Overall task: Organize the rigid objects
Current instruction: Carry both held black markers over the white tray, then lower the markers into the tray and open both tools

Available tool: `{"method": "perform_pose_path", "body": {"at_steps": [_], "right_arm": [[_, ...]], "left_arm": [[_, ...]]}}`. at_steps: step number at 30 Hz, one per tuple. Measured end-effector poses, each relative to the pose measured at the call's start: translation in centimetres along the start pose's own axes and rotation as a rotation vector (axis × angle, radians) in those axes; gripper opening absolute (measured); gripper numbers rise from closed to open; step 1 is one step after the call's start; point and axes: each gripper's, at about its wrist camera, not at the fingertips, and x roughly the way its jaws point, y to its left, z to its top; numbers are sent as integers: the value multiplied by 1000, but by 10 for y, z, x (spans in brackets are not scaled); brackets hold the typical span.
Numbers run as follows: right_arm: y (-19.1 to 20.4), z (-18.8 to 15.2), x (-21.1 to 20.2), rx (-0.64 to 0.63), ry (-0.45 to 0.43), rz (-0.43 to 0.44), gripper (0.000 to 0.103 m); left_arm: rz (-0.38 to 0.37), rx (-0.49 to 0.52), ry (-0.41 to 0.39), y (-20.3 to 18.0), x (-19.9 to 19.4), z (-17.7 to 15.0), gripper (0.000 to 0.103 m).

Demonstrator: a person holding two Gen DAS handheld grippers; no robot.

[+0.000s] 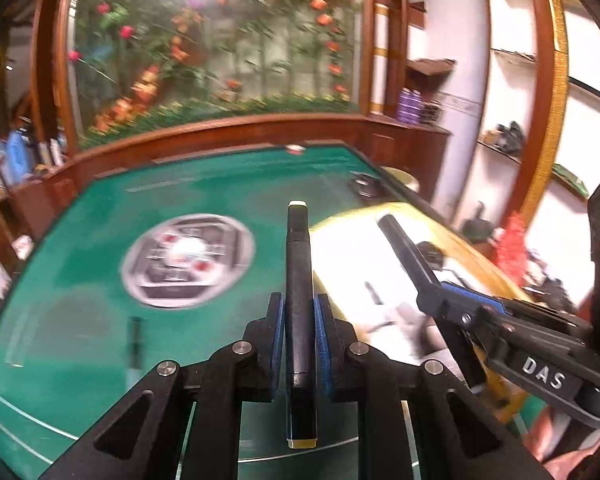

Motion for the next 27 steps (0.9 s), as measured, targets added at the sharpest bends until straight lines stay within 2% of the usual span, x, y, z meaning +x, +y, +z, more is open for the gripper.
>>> {"method": "perform_pose_path", "body": {"at_steps": [4,11,15,24,27], "right_arm": [[-35,-1,-14,44,-12,-92,14],[-73,-9,-16,59,31,-174,14],[-75,-13,-13,52,55,-177,14],[-76,-15,-8,70,68,-183,16],[-77,-16,-12,79,59,-186,17]], "left_arm": [[-96,-42,92,-29,25,3,15],[-163,-103,229,-62,66,-4,15],[-151,-73,223,-73,65,-6,15],[-220,-42,244,-81,64,-12,15],[-269,-35,261,-82,59,-15,24]]}}
